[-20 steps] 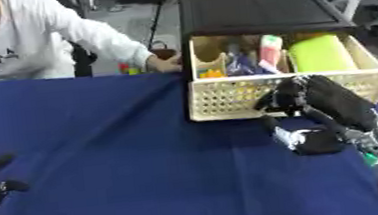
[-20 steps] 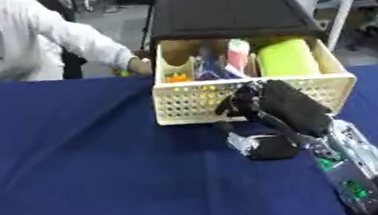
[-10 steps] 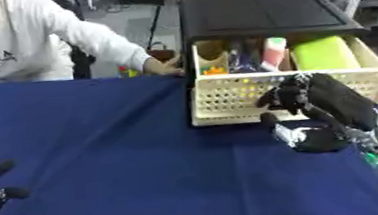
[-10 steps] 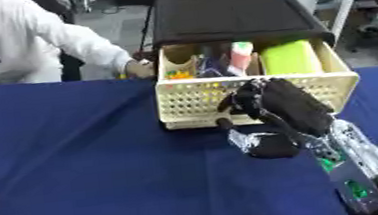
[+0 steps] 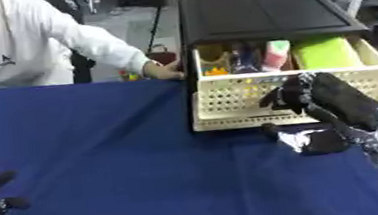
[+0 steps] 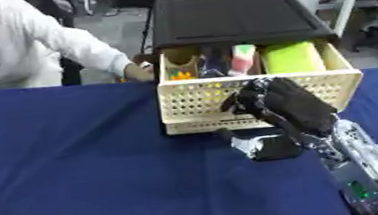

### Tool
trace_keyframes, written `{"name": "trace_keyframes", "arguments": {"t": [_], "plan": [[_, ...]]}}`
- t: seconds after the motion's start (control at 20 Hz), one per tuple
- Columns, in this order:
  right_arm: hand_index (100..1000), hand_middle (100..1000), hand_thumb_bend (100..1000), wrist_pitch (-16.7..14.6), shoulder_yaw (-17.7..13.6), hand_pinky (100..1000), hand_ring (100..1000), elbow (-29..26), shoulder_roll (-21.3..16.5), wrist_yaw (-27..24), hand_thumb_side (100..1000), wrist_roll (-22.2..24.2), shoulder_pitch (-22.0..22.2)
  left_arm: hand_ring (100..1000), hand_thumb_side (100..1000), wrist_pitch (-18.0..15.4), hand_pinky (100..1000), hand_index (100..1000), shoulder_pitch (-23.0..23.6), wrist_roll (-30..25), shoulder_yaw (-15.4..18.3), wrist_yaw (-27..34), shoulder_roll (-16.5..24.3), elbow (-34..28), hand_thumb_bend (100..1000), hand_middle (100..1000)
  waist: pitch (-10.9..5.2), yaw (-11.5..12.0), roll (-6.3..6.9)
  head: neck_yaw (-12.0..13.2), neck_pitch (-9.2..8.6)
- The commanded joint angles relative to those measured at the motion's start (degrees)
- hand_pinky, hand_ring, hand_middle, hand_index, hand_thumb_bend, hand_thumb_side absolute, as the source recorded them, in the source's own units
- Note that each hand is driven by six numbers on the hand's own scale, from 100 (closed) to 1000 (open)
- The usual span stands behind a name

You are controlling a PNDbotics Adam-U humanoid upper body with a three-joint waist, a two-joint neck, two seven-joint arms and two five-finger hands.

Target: Pick up objects from table and place into drawer.

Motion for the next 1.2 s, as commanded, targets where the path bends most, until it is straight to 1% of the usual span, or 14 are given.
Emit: {"name": "trace_keyframes", "arguments": {"t": [0.05,0.55,1.2], "plan": [[657,302,373,-0.2,-0.6,204,273,1.2,-2.0,0.1,1000,0.3,-0.7,796,1000,-0.4,537,817,-0.5,-0.4,0.0,-0.4,-0.1,-0.7,100,862,-0.43,0.2,0.52,-0.1,-0.97],[657,303,379,-0.6,-1.1,205,274,3.4,-2.7,0.1,1000,0.9,-2.5,796,1000,-1.3,537,818,-0.4,-1.1,-0.3,-0.9,-0.9,-0.7,100,863,0.51,0.7,1.38,-0.1,-1.89],[662,303,375,1.1,-2.3,206,278,5.2,-2.3,2.4,1000,-1.2,-4.3,796,1000,-1.5,537,819,-0.9,-1.5,-0.4,-1.8,-1.6,-0.7,100,864,1.66,1.2,1.48,0.0,-3.33]]}}
